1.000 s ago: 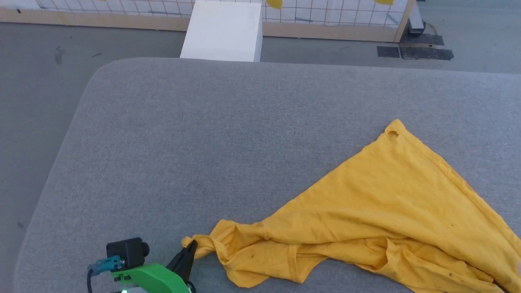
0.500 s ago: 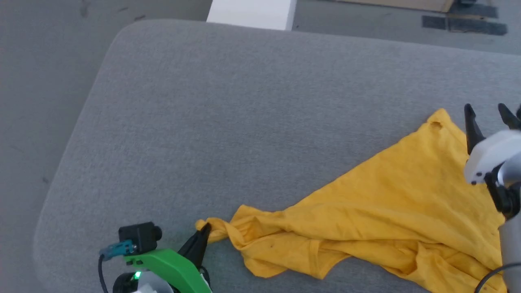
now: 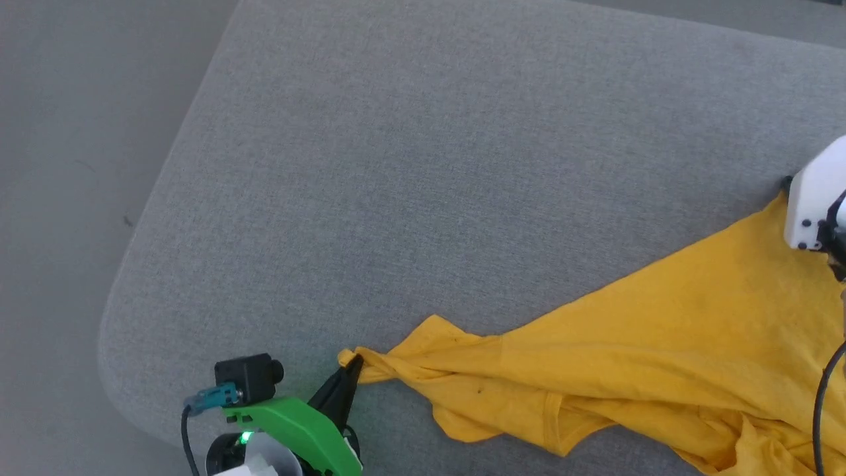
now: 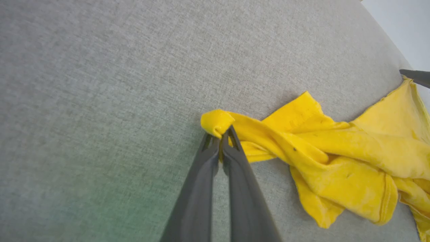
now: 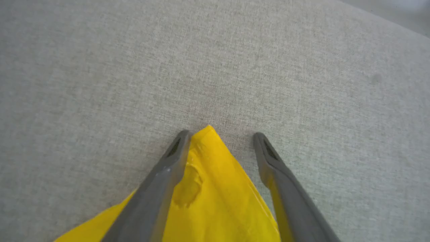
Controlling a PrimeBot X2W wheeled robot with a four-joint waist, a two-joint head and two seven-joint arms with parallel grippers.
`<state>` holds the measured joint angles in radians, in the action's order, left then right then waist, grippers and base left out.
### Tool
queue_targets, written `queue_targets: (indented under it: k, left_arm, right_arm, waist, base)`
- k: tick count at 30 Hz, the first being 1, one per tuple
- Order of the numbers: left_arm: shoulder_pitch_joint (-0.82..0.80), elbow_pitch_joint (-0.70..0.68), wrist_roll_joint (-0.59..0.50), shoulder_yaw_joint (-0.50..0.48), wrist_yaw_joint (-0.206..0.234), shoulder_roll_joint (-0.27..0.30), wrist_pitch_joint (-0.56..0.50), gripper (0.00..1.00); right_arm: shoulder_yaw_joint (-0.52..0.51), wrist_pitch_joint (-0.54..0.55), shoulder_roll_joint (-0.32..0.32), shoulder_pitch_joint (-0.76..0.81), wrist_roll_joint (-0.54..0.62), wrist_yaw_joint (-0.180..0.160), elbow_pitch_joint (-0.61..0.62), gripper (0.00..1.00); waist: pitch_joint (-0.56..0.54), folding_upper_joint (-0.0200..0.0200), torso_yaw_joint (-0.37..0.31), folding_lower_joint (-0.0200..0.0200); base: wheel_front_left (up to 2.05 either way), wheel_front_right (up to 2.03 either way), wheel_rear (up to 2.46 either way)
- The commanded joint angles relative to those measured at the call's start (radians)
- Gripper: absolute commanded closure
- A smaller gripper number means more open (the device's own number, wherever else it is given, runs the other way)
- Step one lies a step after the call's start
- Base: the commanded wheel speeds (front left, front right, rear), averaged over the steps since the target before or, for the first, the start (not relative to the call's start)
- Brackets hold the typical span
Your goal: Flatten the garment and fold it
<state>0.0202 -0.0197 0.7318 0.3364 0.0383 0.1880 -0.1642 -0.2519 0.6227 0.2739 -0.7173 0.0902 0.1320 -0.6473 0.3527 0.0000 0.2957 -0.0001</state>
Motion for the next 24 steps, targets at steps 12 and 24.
queue_targets:
  k: [12, 24]
  left_arm:
    - [0.002, 0.008, 0.014, -0.017, 0.009, 0.016, 0.011, 1.00]
    - [0.060, -0.042, 0.008, -0.053, 0.052, 0.070, -0.002, 1.00]
  right_arm:
    - [-0.017, -0.073, -0.065, 0.150, -0.074, -0.001, 0.151, 1.00]
    - [-0.119, -0.325, -0.194, 0.507, -0.203, -0.001, 0.474, 1.00]
  waist:
    - [-0.079, 0.0000, -0.083, 0.0001]
    - [-0.193, 0.0000, -0.254, 0.0001]
  base:
    - [0.00, 0.00, 0.00]
    - [0.00, 0.00, 0.00]
